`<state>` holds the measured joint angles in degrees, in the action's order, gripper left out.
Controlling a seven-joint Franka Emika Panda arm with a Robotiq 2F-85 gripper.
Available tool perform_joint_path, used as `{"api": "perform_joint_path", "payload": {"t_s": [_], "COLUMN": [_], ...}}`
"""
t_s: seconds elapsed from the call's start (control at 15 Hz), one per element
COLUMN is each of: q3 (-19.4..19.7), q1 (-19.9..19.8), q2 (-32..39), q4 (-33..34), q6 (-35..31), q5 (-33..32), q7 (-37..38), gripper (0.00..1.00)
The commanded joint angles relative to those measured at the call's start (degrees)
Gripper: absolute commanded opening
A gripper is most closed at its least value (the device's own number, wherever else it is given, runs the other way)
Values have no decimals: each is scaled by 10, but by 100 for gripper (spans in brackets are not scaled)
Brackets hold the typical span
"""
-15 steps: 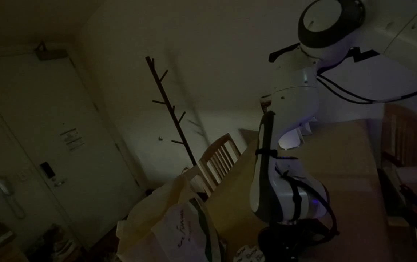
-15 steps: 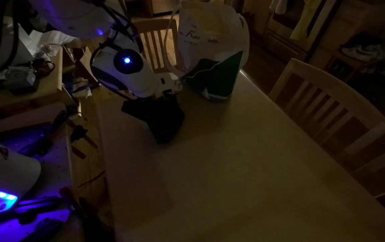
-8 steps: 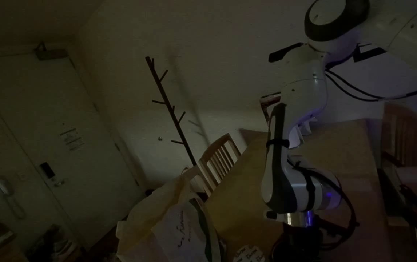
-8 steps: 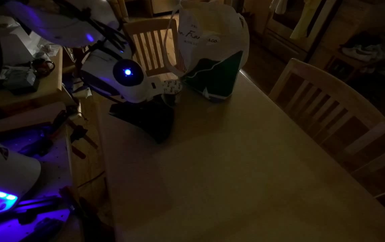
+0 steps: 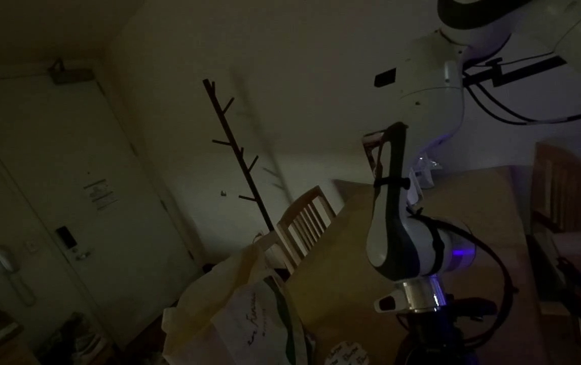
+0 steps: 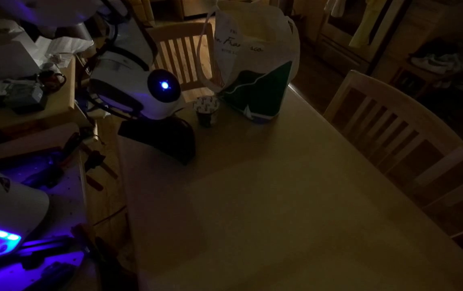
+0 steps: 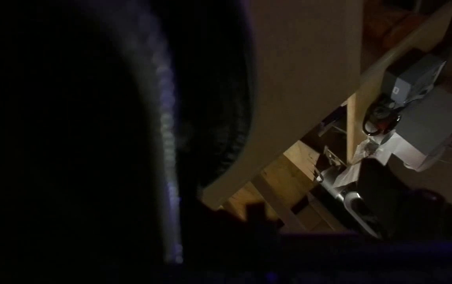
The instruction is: Lay the bag on its side
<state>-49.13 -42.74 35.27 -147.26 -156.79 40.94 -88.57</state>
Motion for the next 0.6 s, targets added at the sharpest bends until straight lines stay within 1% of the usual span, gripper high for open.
{"api": "perform_joint_path", "payload": {"t_s": [0.0,0.07,0.13,0.2,0.27,0.33,0.4,0.47,0.53], "q3": [27,46,60,68,83,84,97,105,106], "q1": [34,53,64,68,86,76,85,92,94], "q2": [-56,-62,-60,-54,-56,-42,-41,-40,-38], "q4": [-29,-35,-37,-39,-43,-39,-39,-40,-43], "q6": [8,-5,-11,-14,-16,11,23,23,3], "q5": [-11,-14,-11,-2,1,13,14,19,24], "q7": [-9,-3,-10,-28,-25,-42,-44,-51,-78], "gripper": [100,100,100,100,100,100,100,100,100]}}
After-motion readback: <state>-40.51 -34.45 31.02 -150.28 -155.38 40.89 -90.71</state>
